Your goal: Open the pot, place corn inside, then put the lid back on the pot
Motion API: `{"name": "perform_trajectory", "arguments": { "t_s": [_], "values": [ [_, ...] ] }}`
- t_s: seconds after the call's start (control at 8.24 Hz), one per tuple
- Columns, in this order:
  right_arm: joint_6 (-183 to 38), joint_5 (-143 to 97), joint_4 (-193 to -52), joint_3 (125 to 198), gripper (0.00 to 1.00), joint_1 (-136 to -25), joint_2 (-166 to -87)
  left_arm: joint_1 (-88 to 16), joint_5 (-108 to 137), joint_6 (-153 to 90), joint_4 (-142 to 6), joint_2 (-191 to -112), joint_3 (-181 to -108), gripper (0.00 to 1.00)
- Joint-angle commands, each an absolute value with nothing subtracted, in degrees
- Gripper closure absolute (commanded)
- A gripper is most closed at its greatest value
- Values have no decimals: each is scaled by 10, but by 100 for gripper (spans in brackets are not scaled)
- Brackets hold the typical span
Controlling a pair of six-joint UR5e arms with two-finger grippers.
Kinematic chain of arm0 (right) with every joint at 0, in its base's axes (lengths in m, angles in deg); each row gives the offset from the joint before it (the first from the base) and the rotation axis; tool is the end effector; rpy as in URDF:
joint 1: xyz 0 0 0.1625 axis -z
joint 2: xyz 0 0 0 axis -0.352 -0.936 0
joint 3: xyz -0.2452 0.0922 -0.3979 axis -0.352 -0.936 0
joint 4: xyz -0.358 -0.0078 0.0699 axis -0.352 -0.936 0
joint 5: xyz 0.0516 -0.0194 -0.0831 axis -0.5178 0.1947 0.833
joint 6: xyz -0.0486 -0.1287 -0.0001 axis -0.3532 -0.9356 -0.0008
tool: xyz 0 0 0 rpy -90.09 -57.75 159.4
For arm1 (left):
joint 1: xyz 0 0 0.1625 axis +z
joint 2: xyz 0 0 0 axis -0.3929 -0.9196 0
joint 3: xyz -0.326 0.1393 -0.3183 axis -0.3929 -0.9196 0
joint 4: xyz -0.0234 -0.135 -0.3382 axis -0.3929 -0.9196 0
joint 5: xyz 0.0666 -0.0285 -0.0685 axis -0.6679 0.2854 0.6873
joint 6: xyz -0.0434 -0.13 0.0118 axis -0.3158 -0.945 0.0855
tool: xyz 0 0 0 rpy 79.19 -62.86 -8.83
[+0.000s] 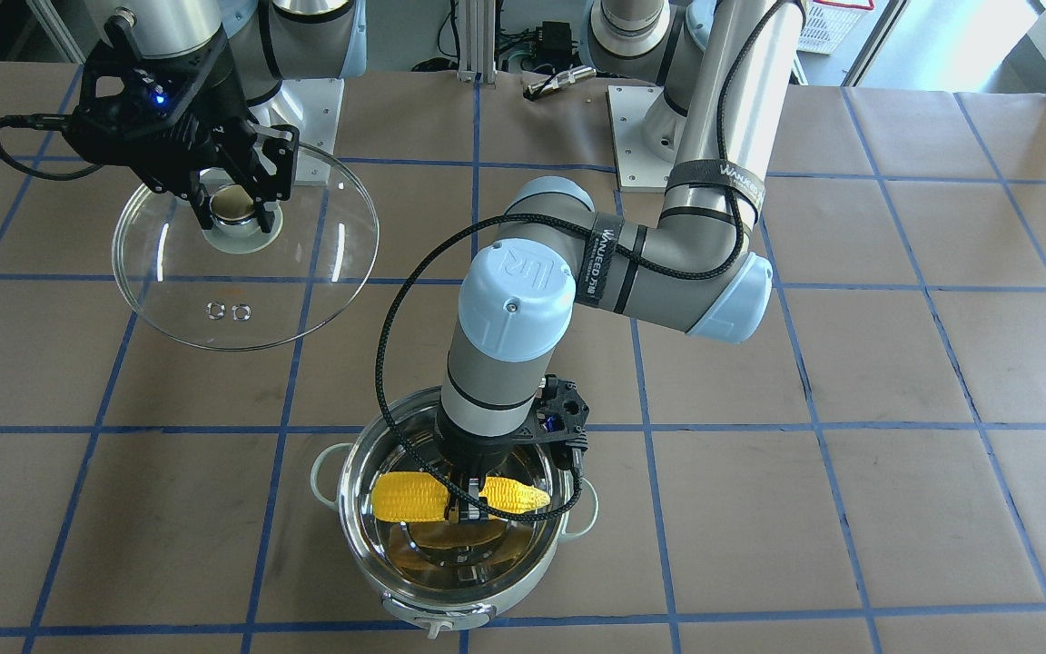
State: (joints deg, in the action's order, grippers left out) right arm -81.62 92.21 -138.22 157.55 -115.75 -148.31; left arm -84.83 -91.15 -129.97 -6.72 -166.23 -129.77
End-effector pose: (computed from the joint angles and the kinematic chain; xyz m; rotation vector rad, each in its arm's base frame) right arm 0.1669 -0.4243 0.5269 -0.0544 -3.1107 0.1518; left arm -0.3605 -0.6357 0.3271 2.1145 -1.9570 0.0168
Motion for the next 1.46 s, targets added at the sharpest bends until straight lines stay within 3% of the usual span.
{"name": "perform_trajectory", "arguments": {
  "t_s": [0.0, 0.12, 0.73, 1.33],
  "values": [
    [-814, 918, -1389, 1576, 72, -1161, -1482, -849, -913, -1304, -66, -1664, -1305, 28],
    [-814, 919, -1388, 1576, 72, -1161, -1481, -849, -913, -1317, -66, -1663, -1305, 23],
    [-818, 923, -1389, 1575, 74, -1161, -1481, -848, -911, -1295, -61, -1651, -1302, 25],
    [-803, 917, -1397, 1558, 75, -1161, -1463, -840, -917, -1013, -124, -1583, -1308, 31]
  ]
}}
